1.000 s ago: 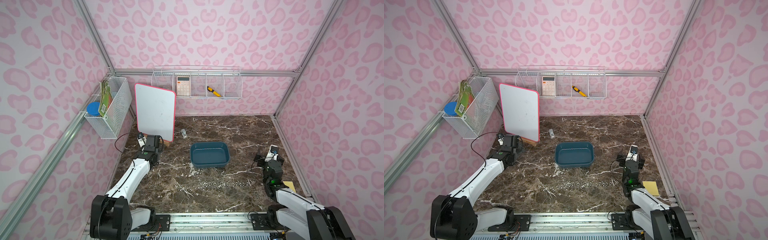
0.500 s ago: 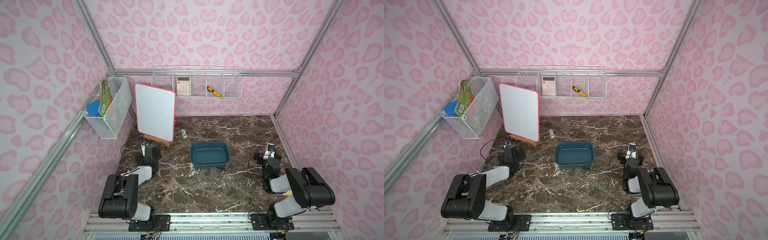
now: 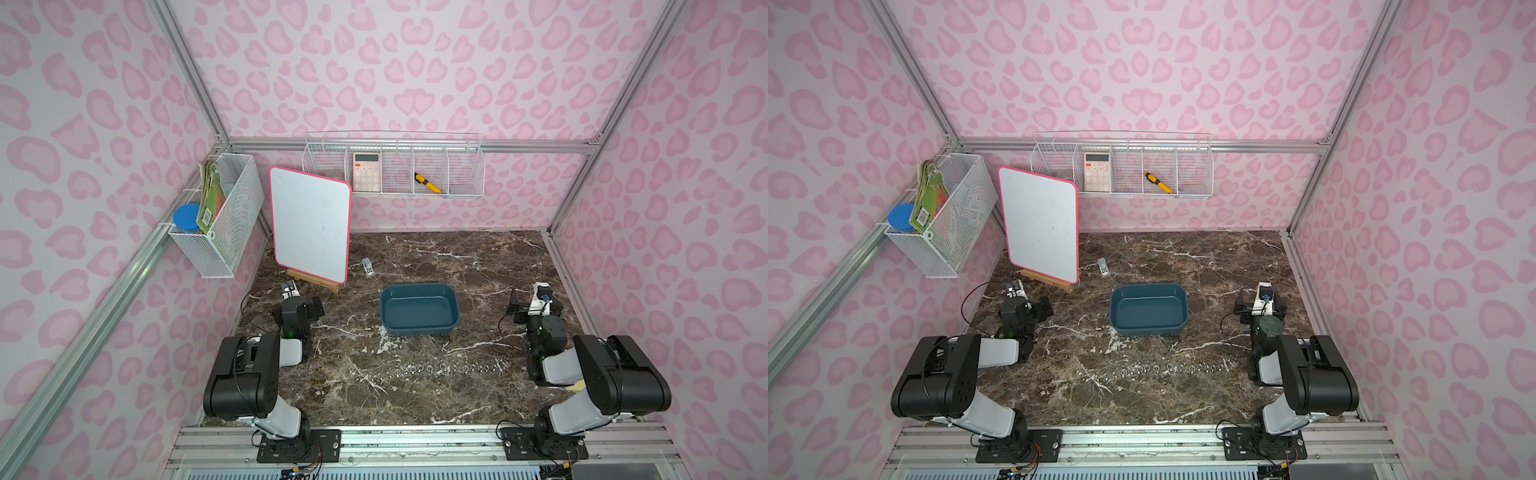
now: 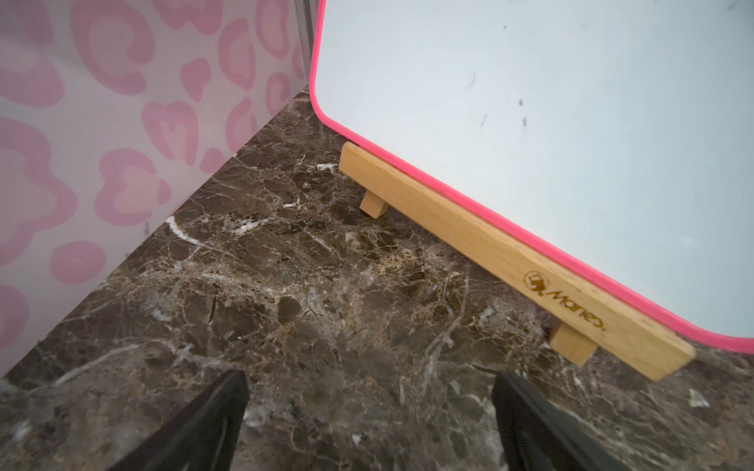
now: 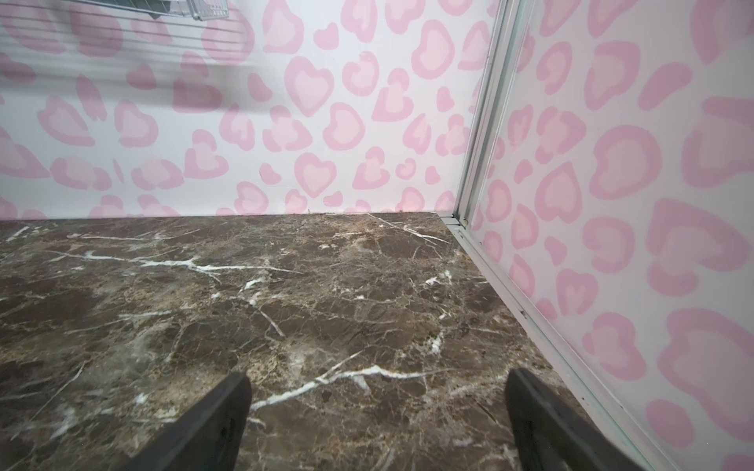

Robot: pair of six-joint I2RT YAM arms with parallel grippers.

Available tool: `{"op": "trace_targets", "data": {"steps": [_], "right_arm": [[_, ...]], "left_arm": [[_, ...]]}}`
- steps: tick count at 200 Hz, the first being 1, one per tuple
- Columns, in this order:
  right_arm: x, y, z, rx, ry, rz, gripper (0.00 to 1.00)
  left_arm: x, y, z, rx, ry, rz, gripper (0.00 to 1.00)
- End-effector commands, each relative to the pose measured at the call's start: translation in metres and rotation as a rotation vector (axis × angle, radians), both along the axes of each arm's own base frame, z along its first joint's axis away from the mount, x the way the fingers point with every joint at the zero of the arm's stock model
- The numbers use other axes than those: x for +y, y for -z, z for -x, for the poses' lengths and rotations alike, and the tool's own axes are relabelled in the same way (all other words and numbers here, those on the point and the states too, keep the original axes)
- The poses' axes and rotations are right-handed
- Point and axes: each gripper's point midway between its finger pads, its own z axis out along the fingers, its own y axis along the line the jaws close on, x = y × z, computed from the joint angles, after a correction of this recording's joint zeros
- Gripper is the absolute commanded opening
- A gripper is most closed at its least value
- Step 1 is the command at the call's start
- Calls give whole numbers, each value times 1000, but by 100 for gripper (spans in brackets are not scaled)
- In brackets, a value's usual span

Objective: Take out the wing nut from the storage box
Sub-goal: Reset both arms

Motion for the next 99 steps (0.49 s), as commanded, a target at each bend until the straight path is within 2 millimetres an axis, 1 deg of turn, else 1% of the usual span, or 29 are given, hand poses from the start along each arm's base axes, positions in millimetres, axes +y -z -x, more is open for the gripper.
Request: {"op": "trace_targets", "data": {"steps": [1, 99], "right_arm": [[1, 5, -1, 22, -4, -6, 99], [1, 4, -1, 20, -4, -8, 99]], "left_arm": [[-2, -10, -5, -39, 18, -13, 98], [-1, -10, -5, -39, 18, -14, 98]]}}
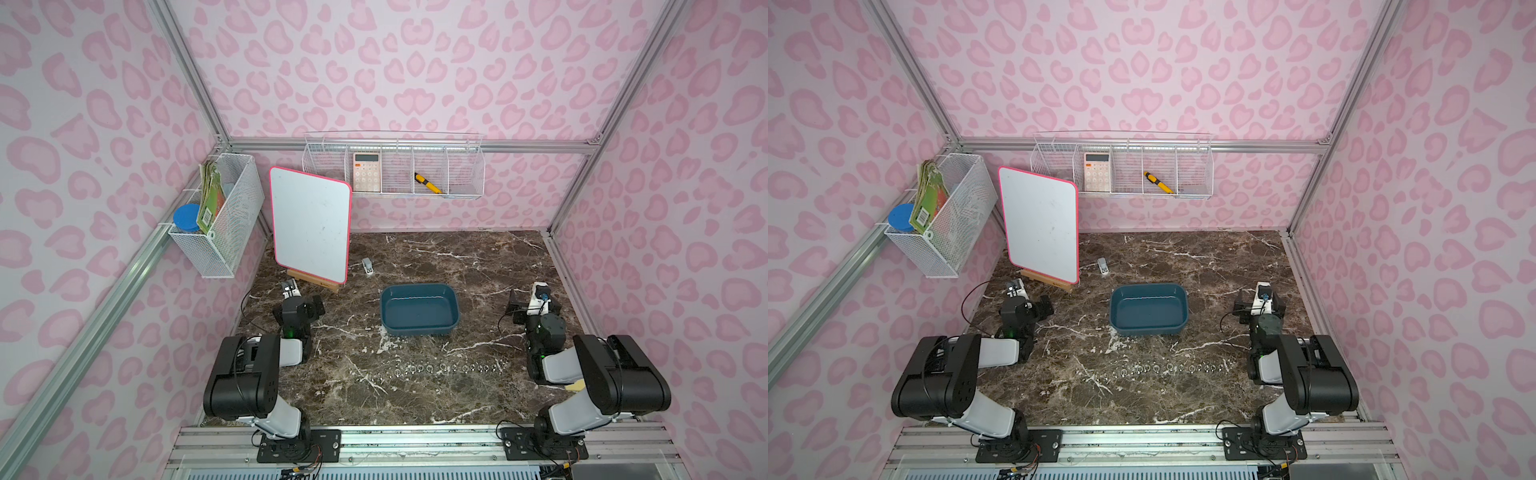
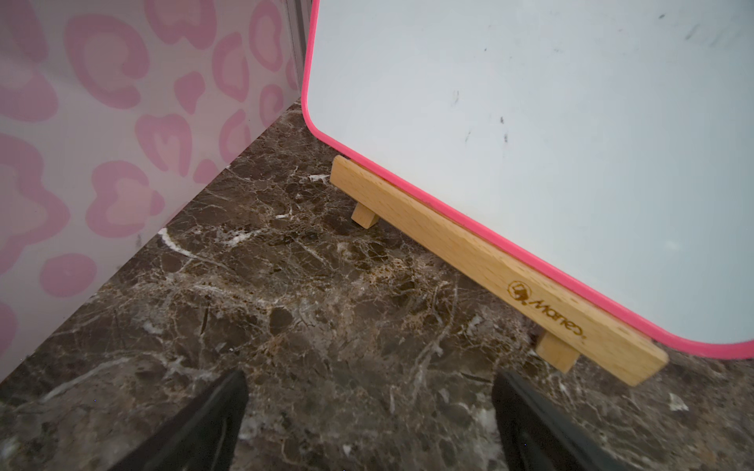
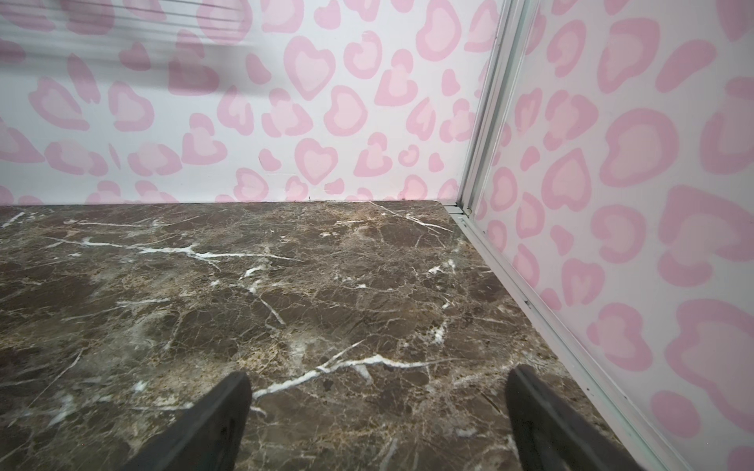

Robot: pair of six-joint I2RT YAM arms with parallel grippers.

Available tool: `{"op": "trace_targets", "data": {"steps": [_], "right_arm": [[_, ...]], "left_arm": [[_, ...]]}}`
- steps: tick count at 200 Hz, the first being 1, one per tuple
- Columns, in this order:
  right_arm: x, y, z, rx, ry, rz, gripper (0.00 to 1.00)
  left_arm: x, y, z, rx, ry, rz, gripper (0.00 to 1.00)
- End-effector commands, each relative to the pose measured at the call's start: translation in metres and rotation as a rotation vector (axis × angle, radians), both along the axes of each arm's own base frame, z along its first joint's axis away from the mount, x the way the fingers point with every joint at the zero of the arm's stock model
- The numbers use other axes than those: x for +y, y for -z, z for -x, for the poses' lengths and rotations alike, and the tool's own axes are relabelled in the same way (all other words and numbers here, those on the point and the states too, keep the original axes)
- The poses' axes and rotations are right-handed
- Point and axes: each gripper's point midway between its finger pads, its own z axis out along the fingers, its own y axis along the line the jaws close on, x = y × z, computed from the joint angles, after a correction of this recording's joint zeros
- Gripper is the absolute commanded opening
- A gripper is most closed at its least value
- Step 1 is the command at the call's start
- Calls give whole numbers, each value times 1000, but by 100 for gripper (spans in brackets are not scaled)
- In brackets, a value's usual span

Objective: Take out the wing nut from the storage box
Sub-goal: Reset both arms

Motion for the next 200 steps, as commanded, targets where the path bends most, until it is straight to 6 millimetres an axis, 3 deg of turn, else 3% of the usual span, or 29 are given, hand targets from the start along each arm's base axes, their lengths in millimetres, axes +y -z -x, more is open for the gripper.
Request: {"op": "trace_targets", "data": {"steps": [1, 49, 74, 133, 157, 200], "right_arm": [[0, -4, -1, -17, -2, -8, 99], [3, -4, -2, -16, -20, -8, 99], [44, -8, 9, -43, -382, 8, 99], [43, -8, 8, -44, -381, 12, 99], [10, -4, -1, -16, -145, -35, 99], [15, -3, -3, -10, -162, -17, 99]], "left_arm": [[-1, -7, -4, -25, 12, -12, 99], [-1, -7, -4, -26, 12, -11, 99], [-1, -7, -4, -26, 11, -11, 99], [-1, -7, -3, -25, 12, -12, 99], [-1, -7, -4, -26, 12, -11, 99], [-1, -6, -4, -23, 12, -10, 99]]}}
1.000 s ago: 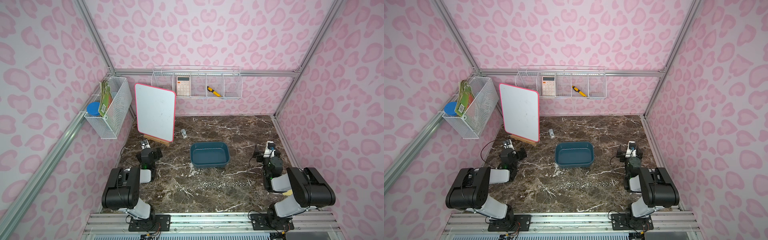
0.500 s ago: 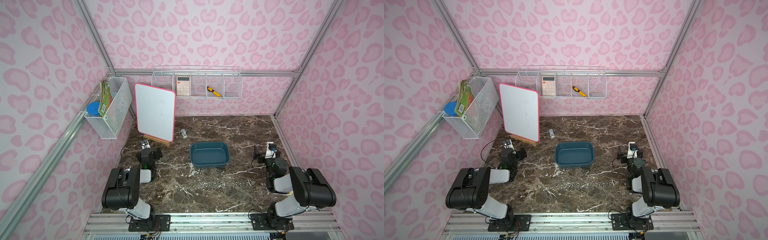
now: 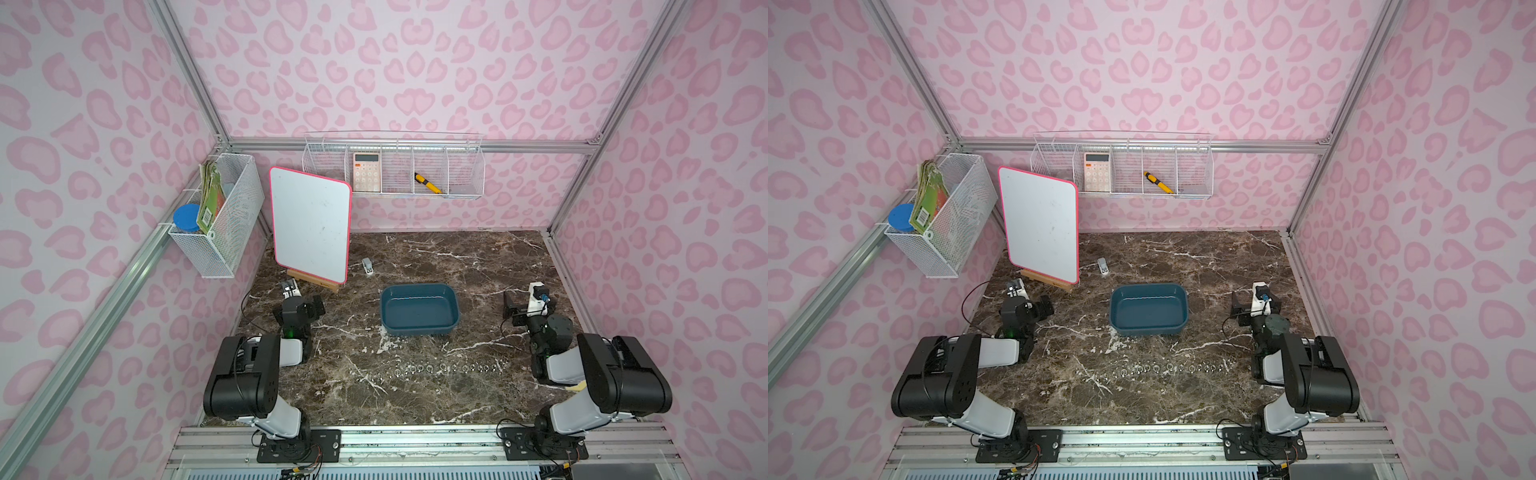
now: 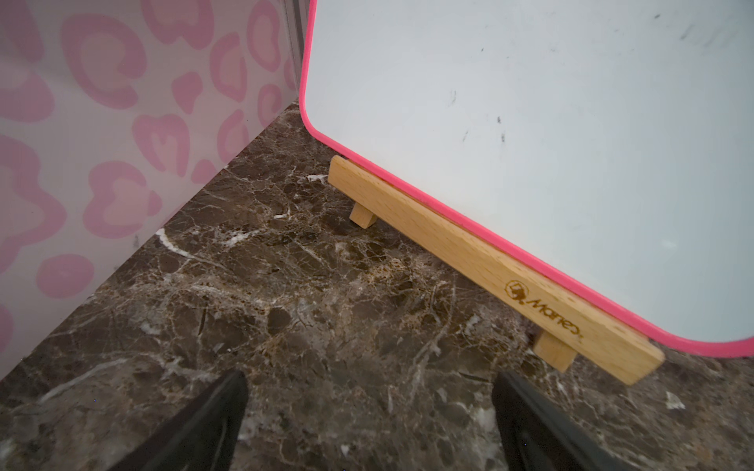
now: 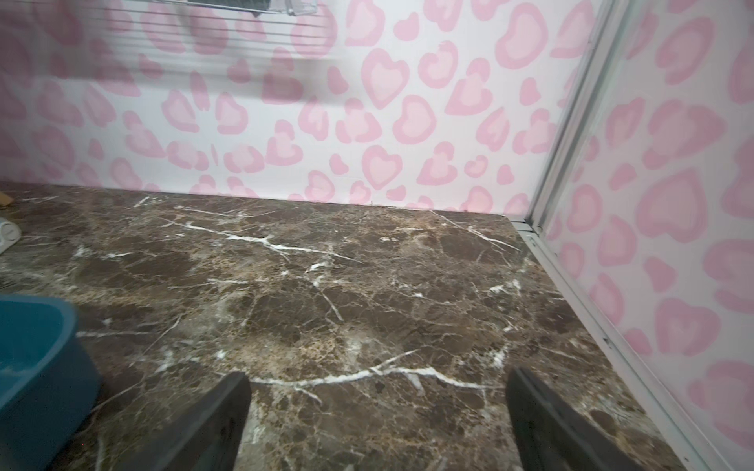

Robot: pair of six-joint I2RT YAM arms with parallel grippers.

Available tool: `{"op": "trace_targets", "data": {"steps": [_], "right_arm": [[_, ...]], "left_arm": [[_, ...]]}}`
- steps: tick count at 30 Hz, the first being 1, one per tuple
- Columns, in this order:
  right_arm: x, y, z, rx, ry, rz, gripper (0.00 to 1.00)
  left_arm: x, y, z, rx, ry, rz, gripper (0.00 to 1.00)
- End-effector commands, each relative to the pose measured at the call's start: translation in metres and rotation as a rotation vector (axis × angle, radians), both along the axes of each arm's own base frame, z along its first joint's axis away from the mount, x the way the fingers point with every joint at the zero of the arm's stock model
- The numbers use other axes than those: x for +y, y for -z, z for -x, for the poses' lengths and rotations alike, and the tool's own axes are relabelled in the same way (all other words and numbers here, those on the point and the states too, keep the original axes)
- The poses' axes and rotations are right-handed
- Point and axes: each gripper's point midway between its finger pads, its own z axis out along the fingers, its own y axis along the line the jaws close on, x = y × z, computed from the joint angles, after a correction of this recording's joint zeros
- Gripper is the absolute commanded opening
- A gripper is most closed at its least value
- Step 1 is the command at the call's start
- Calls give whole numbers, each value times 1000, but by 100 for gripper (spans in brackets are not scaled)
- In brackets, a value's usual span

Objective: Take out the wing nut from the storage box
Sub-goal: Reset both arms

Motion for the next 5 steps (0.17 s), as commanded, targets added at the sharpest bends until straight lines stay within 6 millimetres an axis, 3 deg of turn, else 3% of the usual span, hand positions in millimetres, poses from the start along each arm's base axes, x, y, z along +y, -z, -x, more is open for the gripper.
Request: {"op": "trace_targets", "data": {"steps": [1, 5], "right_arm": [[-4, -3, -2, -7, 31, -5, 99], [-4, -3, -2, -7, 31, -5, 99]], "left_arm": [[0, -6, -4, -22, 9, -12, 98], [0, -6, -3, -24, 10, -11, 99]]}}
